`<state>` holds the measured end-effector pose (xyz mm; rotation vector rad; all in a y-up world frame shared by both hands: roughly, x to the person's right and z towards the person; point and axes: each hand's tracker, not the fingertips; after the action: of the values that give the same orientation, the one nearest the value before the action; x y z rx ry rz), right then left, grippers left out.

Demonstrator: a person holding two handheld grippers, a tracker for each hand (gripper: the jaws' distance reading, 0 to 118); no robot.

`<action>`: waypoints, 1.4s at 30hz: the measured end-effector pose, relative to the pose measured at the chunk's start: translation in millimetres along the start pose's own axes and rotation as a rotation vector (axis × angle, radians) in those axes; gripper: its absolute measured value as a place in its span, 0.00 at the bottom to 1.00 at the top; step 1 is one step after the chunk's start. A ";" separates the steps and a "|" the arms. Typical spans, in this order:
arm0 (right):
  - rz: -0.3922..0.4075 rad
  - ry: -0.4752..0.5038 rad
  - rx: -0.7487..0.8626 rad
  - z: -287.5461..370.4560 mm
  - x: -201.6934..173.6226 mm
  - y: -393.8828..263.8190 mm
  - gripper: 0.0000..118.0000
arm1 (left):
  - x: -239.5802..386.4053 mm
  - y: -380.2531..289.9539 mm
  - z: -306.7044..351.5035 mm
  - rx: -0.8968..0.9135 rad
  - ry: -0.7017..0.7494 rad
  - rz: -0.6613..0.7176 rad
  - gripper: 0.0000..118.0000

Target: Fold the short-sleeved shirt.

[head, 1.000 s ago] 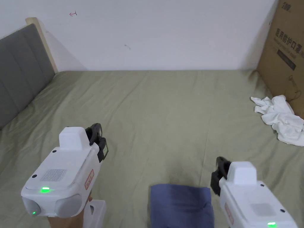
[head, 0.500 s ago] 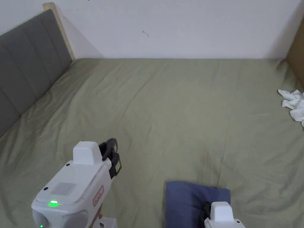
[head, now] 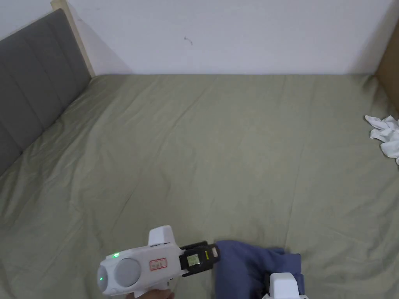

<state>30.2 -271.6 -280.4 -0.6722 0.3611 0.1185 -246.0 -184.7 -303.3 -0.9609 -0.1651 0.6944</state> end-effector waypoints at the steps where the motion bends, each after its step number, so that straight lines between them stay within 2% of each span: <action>1: -0.002 0.003 0.000 -0.2 1.4 -0.5 0.00 | -2.8 2.2 -9.5 -0.031 -0.016 0.016 0.88; 5: -0.013 0.013 0.000 0.3 2.5 -1.4 0.00 | -10.8 13.0 -39.8 -0.102 -0.034 0.054 0.88; 9: -0.021 0.023 0.001 1.0 3.9 -1.7 0.00 | -3.2 13.1 -60.6 -0.203 -0.058 0.005 0.86; 13: -0.024 0.028 -0.001 1.3 4.2 -1.1 0.00 | 0.5 6.7 -80.0 -0.280 -0.066 -0.072 0.64; 17: -0.028 0.035 -0.002 1.3 5.8 -1.4 0.00 | -7.4 4.5 -83.0 -0.276 -0.104 -0.020 0.49; 20: -0.042 0.050 -0.004 1.6 8.6 -1.1 0.00 | -8.1 2.1 -82.9 -0.292 -0.097 -0.044 0.31; 23: -0.066 0.079 -0.024 4.8 13.6 6.2 0.00 | 3.0 1.0 -81.5 -0.291 -0.057 -0.086 0.23; 26: -0.080 0.101 -0.007 19.0 17.3 21.2 0.00 | 11.6 4.7 -73.2 -0.272 -0.048 -0.198 0.20; 30: -0.067 0.101 0.097 42.1 20.5 48.9 0.00 | 7.2 28.0 -43.2 -0.239 -0.064 -0.232 0.19; 33: -0.041 0.098 0.163 53.3 19.4 71.3 0.00 | -12.7 55.5 -12.0 -0.202 0.012 -0.302 0.19; 42: 0.023 0.110 0.220 53.8 -8.9 120.0 0.00 | -139.6 160.7 92.4 -0.093 0.326 -0.261 0.19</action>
<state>10.8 -144.4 -308.7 -0.4584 0.4803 0.0628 -468.7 -144.9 -354.7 -1.1047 -0.0337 0.2869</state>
